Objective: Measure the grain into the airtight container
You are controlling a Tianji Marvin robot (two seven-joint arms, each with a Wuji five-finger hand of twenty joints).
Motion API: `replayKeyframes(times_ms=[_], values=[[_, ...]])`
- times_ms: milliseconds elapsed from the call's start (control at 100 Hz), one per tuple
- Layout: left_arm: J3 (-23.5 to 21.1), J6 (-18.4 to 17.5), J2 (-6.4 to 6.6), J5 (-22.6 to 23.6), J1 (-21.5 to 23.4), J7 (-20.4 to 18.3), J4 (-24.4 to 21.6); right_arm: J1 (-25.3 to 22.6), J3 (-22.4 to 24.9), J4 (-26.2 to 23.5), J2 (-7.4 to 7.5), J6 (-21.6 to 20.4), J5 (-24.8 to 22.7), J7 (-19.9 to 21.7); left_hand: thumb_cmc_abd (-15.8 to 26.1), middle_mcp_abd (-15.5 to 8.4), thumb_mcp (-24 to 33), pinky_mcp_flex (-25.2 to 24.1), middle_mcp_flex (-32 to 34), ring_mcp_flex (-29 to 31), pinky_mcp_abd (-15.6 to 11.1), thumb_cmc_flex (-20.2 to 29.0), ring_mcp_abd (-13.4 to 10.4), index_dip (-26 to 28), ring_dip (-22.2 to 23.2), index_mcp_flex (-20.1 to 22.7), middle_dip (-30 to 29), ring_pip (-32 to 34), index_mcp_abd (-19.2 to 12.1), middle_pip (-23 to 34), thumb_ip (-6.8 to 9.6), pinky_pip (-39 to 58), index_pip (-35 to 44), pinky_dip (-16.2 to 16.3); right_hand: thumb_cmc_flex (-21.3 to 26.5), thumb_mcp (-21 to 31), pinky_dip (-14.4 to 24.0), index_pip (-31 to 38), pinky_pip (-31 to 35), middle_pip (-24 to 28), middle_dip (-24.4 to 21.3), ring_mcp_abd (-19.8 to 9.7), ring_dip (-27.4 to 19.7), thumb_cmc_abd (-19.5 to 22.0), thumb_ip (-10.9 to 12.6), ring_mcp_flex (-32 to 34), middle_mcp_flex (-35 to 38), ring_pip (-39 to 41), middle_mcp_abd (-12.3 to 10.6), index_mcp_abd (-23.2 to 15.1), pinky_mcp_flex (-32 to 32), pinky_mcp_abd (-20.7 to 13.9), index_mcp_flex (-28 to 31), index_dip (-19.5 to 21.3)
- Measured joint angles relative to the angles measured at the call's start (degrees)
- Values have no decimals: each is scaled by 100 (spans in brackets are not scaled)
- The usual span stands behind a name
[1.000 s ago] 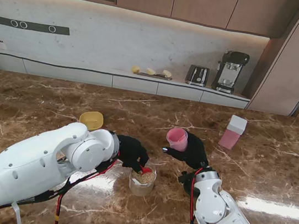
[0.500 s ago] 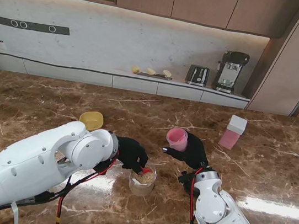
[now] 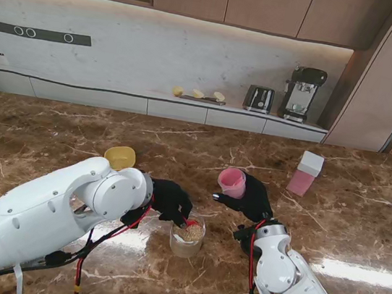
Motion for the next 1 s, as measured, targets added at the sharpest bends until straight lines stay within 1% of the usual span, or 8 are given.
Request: replayKeyframes(times_ms=[300, 440, 710, 1000], values=[[-103, 104, 0, -124, 59, -39, 1, 4, -6, 4, 0, 5, 1, 3, 0, 0, 0, -1, 0, 0, 0, 0, 0, 40, 0, 0, 44, 0, 0, 0, 0, 0, -3, 0, 0, 0, 0, 0, 0, 0, 0, 0, 0, 0, 0, 0, 0, 0, 0, 0, 0, 0, 0, 0], [-195, 213, 0, -319, 118, -45, -2, 6, -9, 5, -1, 5, 3, 3, 0, 0, 0, -2, 0, 0, 0, 0, 0, 63, 0, 0, 44, 0, 0, 0, 0, 1, -4, 0, 0, 0, 0, 0, 0, 0, 0, 0, 0, 0, 0, 0, 0, 0, 0, 0, 0, 0, 0, 0], [-336, 296, 1, -380, 248, -51, -3, 12, -16, 12, -1, 5, 5, 9, 0, 0, 0, -5, 0, 0, 0, 0, 0, 72, 0, 0, 45, 0, -5, 0, 0, 1, -12, 0, 0, 0, 0, 0, 0, 0, 0, 0, 0, 0, 0, 0, 0, 0, 0, 0, 0, 0, 0, 0], [-608, 353, -1, -468, 467, -39, -26, 18, -36, 13, 0, 13, 8, 16, 0, 0, 0, -14, 0, 0, 0, 0, 0, 128, 0, 0, 45, 0, -5, 0, -1, 2, -15, 0, 0, 0, 0, 0, 0, 0, 0, 0, 0, 0, 0, 0, 0, 0, 0, 0, 0, 0, 0, 0]])
